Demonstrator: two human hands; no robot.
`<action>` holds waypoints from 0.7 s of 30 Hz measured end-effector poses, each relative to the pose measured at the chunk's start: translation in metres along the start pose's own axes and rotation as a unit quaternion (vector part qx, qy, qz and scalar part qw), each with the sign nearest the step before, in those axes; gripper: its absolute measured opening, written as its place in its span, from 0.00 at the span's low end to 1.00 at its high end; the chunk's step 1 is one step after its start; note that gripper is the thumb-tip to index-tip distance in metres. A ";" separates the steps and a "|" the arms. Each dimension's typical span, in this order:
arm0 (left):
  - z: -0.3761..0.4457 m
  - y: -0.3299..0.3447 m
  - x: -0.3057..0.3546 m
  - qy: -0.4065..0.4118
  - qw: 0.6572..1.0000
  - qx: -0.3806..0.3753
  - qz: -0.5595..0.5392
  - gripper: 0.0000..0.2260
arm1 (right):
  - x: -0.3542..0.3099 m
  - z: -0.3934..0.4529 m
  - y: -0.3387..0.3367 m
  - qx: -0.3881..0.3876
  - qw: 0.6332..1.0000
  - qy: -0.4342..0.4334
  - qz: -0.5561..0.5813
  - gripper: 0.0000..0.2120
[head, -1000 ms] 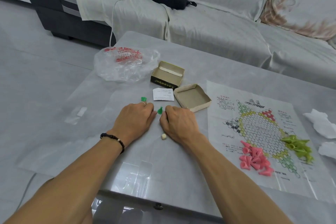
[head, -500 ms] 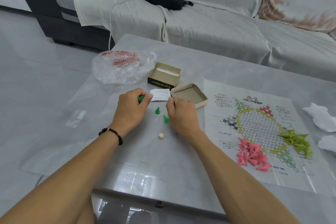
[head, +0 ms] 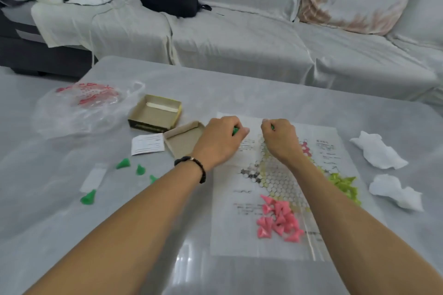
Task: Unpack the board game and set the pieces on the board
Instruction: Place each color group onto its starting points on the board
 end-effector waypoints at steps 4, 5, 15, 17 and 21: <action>0.033 0.058 0.005 -0.025 0.999 -0.024 0.033 0.12 | 0.040 0.027 -0.005 -0.032 0.999 0.018 -0.036 0.20; 0.040 0.069 0.003 -0.031 0.998 -0.023 0.043 0.12 | 0.047 0.034 -0.003 -0.042 0.998 0.023 -0.038 0.20; 0.053 0.102 0.011 0.096 0.968 -0.018 0.230 0.16 | 0.074 0.050 0.013 -0.123 0.991 0.030 -0.050 0.19; 0.051 0.097 0.007 0.077 0.975 -0.065 0.200 0.20 | 0.073 0.047 0.011 -0.126 0.991 0.036 -0.031 0.18; 0.043 0.081 0.005 0.047 0.979 -0.138 0.145 0.33 | 0.068 0.038 0.006 -0.143 0.989 0.047 -0.005 0.21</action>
Point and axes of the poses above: each hand's wrist, its own z-axis towards the middle knuckle, its own y-axis out of the palm, x = y × z, the point moved 5 cm from there along z, towards the middle knuckle, and after that the axes turned 10 degrees about -y, right-handed, at the moved point
